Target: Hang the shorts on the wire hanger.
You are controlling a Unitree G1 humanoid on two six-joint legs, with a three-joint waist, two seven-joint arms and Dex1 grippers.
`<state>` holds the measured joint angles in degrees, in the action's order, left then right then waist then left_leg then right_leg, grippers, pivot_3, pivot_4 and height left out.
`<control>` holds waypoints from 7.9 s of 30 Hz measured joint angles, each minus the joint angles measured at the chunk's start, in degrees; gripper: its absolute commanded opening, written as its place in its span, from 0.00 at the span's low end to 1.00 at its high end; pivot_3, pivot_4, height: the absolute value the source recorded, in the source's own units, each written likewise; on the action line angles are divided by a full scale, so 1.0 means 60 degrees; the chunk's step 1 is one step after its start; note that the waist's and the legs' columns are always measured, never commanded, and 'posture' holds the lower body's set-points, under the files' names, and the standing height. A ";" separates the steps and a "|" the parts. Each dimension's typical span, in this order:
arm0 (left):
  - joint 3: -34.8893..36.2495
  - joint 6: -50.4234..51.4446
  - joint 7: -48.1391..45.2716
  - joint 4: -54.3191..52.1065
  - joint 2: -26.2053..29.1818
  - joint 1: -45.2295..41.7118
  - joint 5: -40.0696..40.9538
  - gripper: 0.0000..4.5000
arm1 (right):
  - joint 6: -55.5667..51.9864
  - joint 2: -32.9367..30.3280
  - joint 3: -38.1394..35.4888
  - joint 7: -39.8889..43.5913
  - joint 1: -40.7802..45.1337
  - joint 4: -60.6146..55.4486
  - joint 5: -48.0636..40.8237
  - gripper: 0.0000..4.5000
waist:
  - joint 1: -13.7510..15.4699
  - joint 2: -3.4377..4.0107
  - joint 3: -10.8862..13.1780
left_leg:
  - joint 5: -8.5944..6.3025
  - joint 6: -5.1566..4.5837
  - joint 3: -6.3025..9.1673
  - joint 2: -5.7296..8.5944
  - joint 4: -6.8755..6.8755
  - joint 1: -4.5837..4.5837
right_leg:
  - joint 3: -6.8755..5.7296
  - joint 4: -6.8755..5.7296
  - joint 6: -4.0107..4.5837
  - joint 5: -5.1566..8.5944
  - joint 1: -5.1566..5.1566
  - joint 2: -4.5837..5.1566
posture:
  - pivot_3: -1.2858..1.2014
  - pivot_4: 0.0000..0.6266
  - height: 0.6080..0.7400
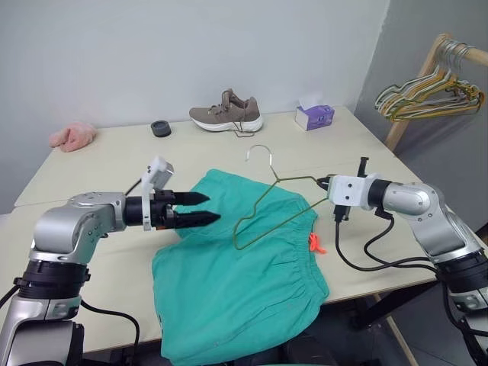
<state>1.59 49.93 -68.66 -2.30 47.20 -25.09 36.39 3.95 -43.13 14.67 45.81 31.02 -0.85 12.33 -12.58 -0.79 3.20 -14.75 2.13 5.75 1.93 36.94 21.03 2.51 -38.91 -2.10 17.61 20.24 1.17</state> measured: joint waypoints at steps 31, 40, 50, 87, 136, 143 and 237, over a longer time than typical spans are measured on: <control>-0.0613 0.0153 0.0006 -0.1404 -0.0373 0.1149 0.0303 0.12 | -0.0986 0.0881 0.0010 0.0560 0.0326 -0.1333 -0.0293 0.00 | -0.0010 0.0002 0.0000 | 0.0000 -0.0001 0.0002 0.0000 0.0003 -0.0007 | 0.0001 -0.0011 0.0007 0.0002 -0.0002 -0.0001 | 0.42 0.00 1.00; -0.0639 0.0089 0.0297 -0.1403 -0.0393 0.1252 0.0186 0.00 | -0.1394 0.0589 0.0029 0.1169 0.0118 -0.1898 -0.0314 0.31 | -0.0001 0.0002 0.0000 | 0.0000 -0.0001 0.0002 0.0000 0.0004 -0.0008 | 0.0001 -0.0011 0.0007 0.0002 -0.0003 0.0000 | 0.41 0.00 1.00; -0.1086 -0.1257 0.0047 -0.1401 0.0149 0.1274 -0.0871 0.00 | -0.4692 -0.0612 -0.1061 0.2719 -0.0432 -0.3646 -0.2751 0.99 | 0.0008 0.0002 0.0001 | 0.0000 -0.0001 0.0004 0.0000 0.0003 -0.0008 | -0.0002 -0.0008 0.0010 0.0004 -0.0006 0.0000 | 0.41 0.00 1.00; -0.1623 -0.3348 -0.1710 -0.1418 0.0867 0.0809 -0.2111 0.05 | -0.9179 -0.1080 0.1330 0.3337 -0.0442 -0.3716 -0.4718 0.00 | 0.0019 0.0007 0.0004 | -0.0001 -0.0002 0.0002 -0.0005 0.0001 -0.0008 | -0.0013 -0.0006 0.0023 0.0017 -0.0002 0.0000 | 0.42 0.00 1.00; -0.0809 -0.4690 -0.0352 -0.0088 -0.0188 0.0997 -0.2574 1.00 | -1.4155 -0.0624 -0.6910 0.0233 -0.7870 -0.4865 -0.9528 0.00 | -0.0030 -0.0023 -0.0016 | -0.0002 -0.0003 -0.0043 -0.0025 0.0004 -0.0024 | 0.0013 -0.0002 0.0010 0.0012 -0.0019 -0.0024 | 0.40 0.00 1.00; -0.0809 -0.4711 -0.0337 -0.0090 -0.0180 0.1027 -0.2700 1.00 | -1.4506 -0.0655 -0.7156 0.0208 -0.8280 -0.4690 -0.9929 0.00 | 0.0008 -0.0022 -0.0015 | -0.0004 -0.0005 -0.0043 -0.0024 -0.0001 -0.0017 | 0.0013 0.0002 0.0012 0.0014 -0.0015 -0.0023 | 0.40 0.00 1.00; 0.0261 -0.5475 0.1531 0.1795 -0.1135 -0.1305 -0.2715 1.00 | -1.3768 -0.0202 -0.1524 -0.1989 -0.0541 -0.4091 -0.9788 0.00 | 0.0002 -0.0014 0.0010 | -0.0010 -0.0010 -0.0033 -0.0031 -0.0002 0.0017 | 0.0005 0.0015 0.0006 0.0009 0.0014 -0.0024 | 0.41 0.00 1.00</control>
<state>3.16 17.08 -59.48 8.47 40.40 -32.92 20.10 -78.66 -44.34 5.53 33.87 27.78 -25.40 -46.39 -12.57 -0.87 3.26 -14.81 2.07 5.56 1.74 36.92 21.13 2.54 -38.82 -2.07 17.66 20.33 1.03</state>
